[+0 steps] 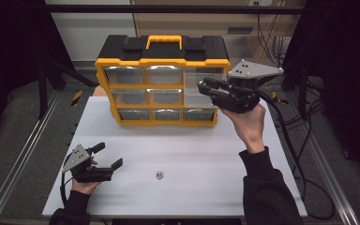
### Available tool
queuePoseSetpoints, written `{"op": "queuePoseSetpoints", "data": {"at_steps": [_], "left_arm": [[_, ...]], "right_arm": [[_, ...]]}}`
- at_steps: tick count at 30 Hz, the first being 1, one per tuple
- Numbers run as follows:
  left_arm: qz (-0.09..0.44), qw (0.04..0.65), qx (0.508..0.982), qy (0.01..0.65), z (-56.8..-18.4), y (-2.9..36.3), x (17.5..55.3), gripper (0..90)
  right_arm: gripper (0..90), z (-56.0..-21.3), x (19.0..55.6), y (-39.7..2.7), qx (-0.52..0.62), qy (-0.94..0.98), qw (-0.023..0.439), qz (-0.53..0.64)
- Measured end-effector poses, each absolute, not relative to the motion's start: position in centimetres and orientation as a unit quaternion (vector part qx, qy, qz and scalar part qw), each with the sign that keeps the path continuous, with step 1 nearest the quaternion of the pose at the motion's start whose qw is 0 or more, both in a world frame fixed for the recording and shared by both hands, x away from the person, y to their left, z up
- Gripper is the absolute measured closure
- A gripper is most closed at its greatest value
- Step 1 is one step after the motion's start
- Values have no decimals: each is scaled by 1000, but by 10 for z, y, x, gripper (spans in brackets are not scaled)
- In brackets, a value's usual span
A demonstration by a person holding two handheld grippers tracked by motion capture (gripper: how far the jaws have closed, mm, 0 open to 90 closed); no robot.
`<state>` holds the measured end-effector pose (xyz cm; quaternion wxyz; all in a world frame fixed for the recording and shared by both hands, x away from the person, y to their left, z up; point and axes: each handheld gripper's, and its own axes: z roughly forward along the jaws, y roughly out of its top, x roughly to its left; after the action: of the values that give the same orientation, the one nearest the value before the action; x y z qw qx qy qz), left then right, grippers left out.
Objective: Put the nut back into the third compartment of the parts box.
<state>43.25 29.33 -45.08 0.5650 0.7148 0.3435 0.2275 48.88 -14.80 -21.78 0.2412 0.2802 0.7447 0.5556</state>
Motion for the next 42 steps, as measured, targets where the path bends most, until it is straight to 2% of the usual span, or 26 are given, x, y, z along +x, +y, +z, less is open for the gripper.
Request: {"op": "queuePoseSetpoints", "data": {"at_steps": [18, 42], "left_arm": [[227, 566, 714, 344, -451, 294, 433, 23], [226, 566, 714, 344, -451, 293, 433, 23]], "right_arm": [[701, -224, 539, -147, 339, 761, 252, 492], [692, -231, 547, -140, 335, 794, 257, 437]]}}
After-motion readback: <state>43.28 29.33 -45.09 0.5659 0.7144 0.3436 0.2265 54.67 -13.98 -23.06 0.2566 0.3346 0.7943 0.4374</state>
